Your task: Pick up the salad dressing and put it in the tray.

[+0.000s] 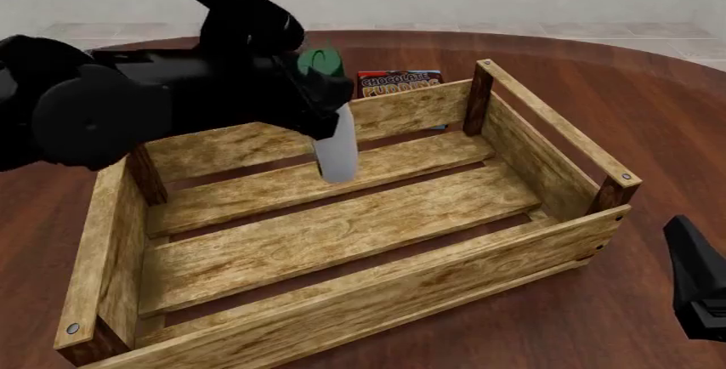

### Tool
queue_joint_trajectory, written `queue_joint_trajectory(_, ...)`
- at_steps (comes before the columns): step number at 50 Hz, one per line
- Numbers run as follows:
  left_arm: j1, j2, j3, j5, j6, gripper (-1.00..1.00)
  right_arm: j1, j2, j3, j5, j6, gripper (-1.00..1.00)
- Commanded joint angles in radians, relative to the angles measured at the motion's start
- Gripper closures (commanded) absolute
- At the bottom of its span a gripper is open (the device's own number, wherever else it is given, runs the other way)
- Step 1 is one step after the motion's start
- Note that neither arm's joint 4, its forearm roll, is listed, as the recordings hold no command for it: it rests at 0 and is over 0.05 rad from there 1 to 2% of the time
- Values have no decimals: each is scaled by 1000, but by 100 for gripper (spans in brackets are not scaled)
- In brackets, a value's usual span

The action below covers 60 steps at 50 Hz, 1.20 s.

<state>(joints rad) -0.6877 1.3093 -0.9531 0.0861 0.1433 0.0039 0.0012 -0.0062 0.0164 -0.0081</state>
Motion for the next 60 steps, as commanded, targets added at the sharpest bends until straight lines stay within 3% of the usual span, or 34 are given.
queue_joint_trajectory(1, 7, 42, 2, -18, 5, 100, 0, 0, 0, 0, 1, -100)
queue_joint_trajectory(60, 54, 118, 87, -111, -73, 100, -15, -1, 0, -6, 11, -100)
